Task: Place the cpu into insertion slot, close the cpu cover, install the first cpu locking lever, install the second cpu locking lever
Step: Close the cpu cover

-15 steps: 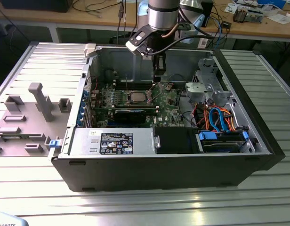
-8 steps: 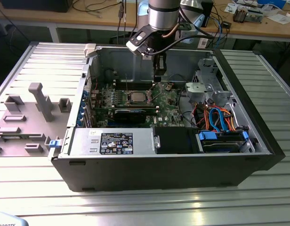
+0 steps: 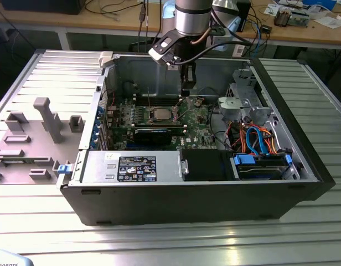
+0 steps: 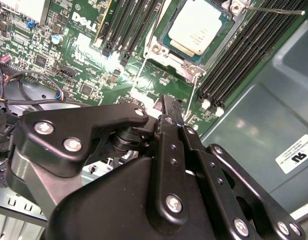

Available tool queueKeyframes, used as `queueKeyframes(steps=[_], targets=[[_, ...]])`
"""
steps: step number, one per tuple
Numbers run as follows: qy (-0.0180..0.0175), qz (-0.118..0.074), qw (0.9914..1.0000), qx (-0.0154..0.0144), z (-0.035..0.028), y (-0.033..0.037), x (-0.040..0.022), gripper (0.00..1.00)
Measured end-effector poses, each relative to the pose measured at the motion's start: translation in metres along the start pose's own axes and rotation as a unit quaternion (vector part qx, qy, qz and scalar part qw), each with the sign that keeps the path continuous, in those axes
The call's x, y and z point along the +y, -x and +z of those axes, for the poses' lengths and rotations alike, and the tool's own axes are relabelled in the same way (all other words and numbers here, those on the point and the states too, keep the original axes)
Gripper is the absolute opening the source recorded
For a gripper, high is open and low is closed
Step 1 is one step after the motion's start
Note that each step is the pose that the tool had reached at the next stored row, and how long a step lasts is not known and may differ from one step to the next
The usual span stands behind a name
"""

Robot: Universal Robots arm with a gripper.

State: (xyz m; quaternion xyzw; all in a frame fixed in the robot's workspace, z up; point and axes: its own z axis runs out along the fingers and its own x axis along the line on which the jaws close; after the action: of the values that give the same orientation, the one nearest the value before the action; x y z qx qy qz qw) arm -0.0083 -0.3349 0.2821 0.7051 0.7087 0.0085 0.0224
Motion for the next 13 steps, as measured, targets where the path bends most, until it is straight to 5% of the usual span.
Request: queueKeyframes(steps=[5,13], targets=[[0.0,0.0,1.0,0.0,0.0005,-0.0001,0.0106,0.11],[0.0,0.0,1.0,0.0,0.0008,-0.0002,0.0155,0.11]])
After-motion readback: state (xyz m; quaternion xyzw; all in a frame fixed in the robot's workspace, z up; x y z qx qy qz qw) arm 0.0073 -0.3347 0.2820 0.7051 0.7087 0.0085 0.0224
